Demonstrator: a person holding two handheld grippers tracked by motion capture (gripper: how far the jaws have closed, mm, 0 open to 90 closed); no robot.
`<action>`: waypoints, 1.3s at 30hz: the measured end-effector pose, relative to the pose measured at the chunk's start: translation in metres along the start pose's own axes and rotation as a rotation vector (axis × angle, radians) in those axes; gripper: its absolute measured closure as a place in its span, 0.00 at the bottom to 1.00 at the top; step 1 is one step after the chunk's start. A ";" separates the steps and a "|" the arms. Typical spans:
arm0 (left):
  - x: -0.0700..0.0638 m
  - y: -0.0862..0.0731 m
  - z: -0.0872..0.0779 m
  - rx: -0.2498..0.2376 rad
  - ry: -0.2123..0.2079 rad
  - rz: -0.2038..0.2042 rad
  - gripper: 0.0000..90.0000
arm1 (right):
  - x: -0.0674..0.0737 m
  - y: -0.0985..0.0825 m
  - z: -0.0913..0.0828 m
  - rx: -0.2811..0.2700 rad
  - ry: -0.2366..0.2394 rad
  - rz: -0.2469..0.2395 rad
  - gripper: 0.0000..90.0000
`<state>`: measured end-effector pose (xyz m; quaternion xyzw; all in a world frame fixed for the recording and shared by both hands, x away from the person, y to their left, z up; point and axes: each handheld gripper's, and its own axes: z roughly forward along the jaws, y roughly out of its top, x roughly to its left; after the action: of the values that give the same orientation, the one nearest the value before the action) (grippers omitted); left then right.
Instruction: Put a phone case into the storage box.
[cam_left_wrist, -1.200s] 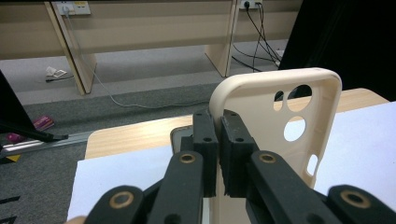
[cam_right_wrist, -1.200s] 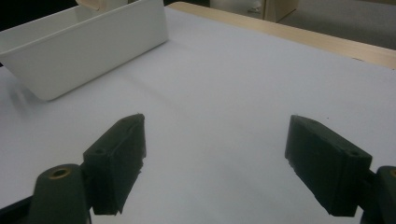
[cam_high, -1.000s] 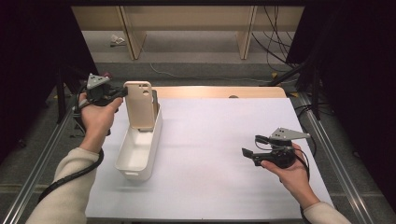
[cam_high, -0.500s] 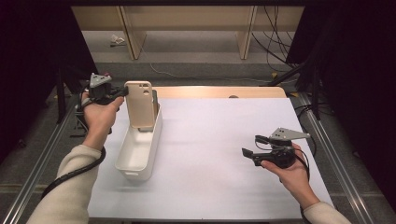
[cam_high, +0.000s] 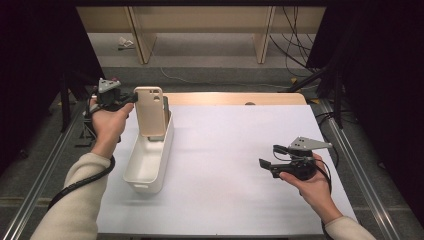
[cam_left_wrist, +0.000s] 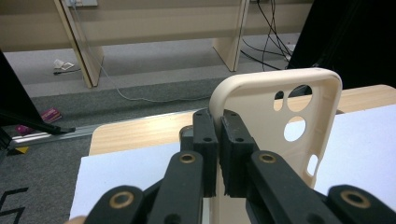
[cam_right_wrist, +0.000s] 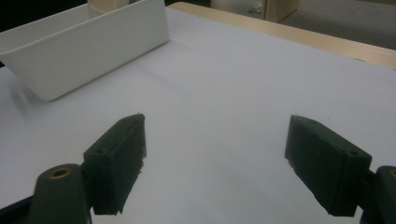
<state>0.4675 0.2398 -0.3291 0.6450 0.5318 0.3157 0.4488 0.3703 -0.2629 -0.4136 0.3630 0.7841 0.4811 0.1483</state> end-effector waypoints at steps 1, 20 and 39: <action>0.000 0.000 0.000 0.001 0.001 0.000 0.95 | 0.000 0.000 0.000 0.000 0.000 -0.001 0.24; 0.005 -0.010 0.017 0.036 0.023 -0.001 0.95 | 0.000 0.000 0.001 0.001 0.002 0.000 0.24; 0.006 -0.035 0.044 0.100 0.009 0.045 0.95 | 0.000 0.000 0.001 0.004 0.003 0.001 0.24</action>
<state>0.4937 0.2364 -0.3795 0.6770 0.5342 0.3018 0.4065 0.3710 -0.2622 -0.4147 0.3628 0.7852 0.4801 0.1461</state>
